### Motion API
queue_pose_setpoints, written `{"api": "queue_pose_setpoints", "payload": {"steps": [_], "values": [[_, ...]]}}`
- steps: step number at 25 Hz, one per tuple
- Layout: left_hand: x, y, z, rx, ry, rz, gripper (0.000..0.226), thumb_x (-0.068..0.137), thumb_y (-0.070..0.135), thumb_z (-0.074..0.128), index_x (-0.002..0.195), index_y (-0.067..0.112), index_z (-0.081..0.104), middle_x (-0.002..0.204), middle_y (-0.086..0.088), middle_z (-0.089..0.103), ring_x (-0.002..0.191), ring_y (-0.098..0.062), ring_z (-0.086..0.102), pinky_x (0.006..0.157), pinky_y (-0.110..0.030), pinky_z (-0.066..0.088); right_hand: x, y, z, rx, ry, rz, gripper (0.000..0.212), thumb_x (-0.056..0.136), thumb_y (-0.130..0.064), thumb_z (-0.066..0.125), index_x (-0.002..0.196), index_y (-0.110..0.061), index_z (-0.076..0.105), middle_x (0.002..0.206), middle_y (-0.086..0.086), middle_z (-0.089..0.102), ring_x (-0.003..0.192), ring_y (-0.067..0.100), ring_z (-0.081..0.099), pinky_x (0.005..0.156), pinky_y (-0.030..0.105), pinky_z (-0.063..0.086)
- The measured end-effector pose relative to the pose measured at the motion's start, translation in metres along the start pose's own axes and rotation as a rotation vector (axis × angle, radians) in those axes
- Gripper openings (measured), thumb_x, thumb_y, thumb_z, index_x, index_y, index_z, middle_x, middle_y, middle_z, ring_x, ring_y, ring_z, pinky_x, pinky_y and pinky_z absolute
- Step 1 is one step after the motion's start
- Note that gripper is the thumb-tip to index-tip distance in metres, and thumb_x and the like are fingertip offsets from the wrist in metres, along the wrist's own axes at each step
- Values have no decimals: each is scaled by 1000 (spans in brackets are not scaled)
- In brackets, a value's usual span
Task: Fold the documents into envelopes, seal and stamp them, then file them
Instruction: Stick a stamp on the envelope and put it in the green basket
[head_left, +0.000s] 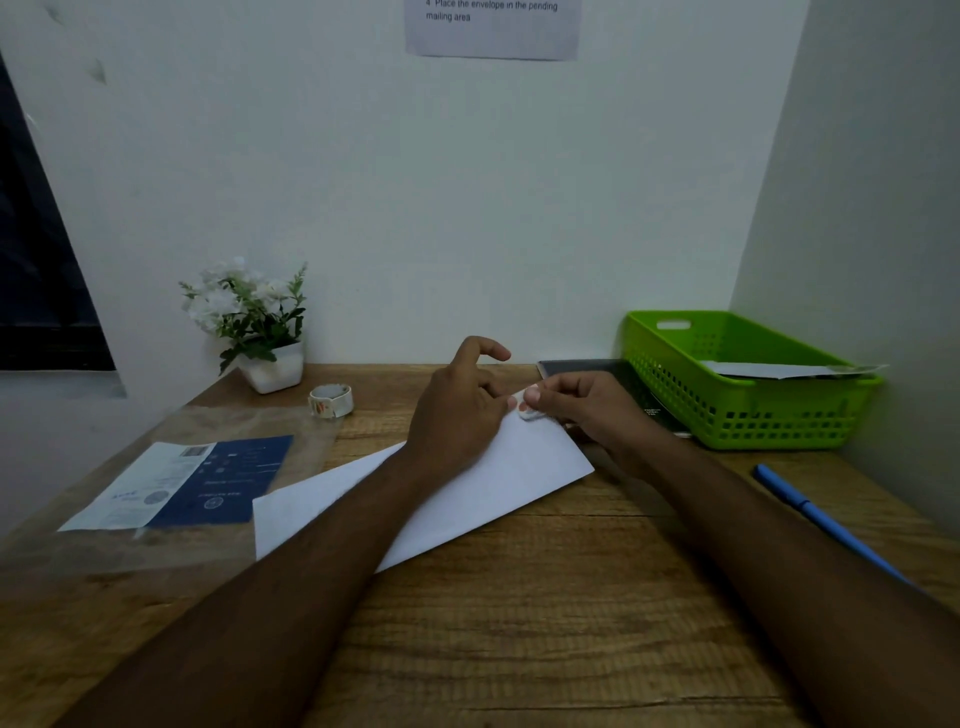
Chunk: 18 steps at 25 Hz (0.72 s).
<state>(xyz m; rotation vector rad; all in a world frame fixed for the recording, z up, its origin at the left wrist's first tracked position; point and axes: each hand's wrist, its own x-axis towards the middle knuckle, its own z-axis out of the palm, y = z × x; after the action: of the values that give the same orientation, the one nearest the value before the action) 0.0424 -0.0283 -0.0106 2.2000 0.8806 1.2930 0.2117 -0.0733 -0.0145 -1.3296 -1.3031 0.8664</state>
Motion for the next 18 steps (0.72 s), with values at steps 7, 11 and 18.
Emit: {"api": "queue_pose_setpoints", "payload": {"steps": [7,11,18], "values": [[0,-1,-3,-6,5,26,40,80,10,68,111,25,48,70,4,67,64,-9,60,61,-28,47,2,1,0,13,-21,4,31,73,-10,80,99,2,69,98,21,71,86,25,68,79,37,57],[1,-2,-5,17,-2,48,38,82,9,67,111,25,48,74,5,68,65,-7,61,60,-25,45,1,-3,-7,22,-86,25,25,79,1,71,103,0,68,100,17,72,89,23,69,78,31,58],[1,-4,-9,146,-144,194,36,86,10,58,114,26,44,72,8,66,64,-5,58,57,-24,39,-4,-1,2,-9,-83,-15,28,80,-12,73,105,0,69,100,18,73,89,23,70,79,34,58]]}}
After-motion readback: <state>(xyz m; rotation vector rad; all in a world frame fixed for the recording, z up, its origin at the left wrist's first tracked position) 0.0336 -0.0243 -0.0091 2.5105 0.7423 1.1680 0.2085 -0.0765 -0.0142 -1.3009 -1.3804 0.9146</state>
